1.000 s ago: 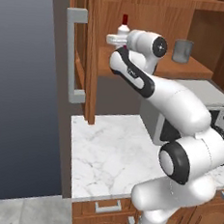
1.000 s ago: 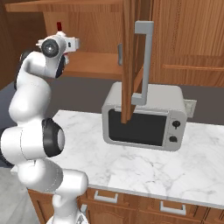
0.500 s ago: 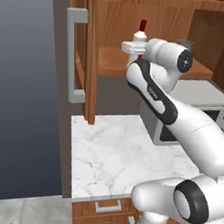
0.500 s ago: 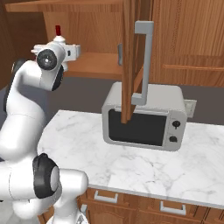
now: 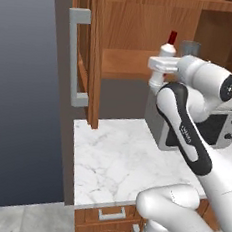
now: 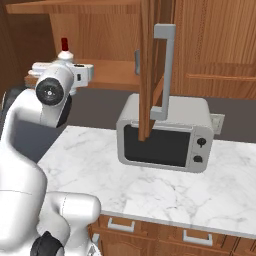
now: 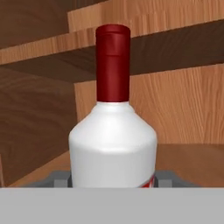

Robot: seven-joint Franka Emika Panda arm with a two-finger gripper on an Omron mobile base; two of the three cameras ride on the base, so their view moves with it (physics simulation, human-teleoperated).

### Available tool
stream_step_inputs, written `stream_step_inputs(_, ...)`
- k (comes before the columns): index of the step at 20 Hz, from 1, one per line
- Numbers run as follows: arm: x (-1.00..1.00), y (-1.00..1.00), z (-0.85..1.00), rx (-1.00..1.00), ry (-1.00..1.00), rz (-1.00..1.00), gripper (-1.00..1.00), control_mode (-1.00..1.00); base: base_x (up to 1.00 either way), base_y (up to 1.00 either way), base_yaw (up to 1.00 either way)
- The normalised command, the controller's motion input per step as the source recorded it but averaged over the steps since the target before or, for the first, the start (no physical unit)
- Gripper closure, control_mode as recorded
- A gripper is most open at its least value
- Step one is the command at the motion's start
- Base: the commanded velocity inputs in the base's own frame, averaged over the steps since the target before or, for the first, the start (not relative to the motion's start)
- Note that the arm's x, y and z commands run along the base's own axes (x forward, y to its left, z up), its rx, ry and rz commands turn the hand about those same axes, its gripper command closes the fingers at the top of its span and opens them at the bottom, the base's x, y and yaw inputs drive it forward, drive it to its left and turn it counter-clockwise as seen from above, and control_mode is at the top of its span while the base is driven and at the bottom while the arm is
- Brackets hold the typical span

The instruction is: There is a bowl on the dining counter. Grab a lemon wedge from the fridge and place it in the bowl. Then get the liquor bottle and glass cup from the cabinet and place them next to the bowl.

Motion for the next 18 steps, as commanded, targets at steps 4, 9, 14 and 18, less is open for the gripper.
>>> stream_step_inputs(4, -1.00, -0.35, 0.15, 0.01, -0.07, 0.00, 1.00, -1.00, 0.00, 0.00, 0.00)
stream_step_inputs(9, -1.00, -0.30, 0.14, 0.01, -0.05, 0.00, 1.00, -1.00, 0.00, 0.00, 0.00)
stream_step_inputs(14, -0.98, -0.22, 0.03, 0.02, -0.01, 0.00, 1.00, -1.00, 0.00, 0.00, 0.00)
stream_step_inputs(18, -0.70, -0.10, 0.00, 0.00, 0.00, 0.00, 1.00, -1.00, 0.00, 0.00, 0.00)
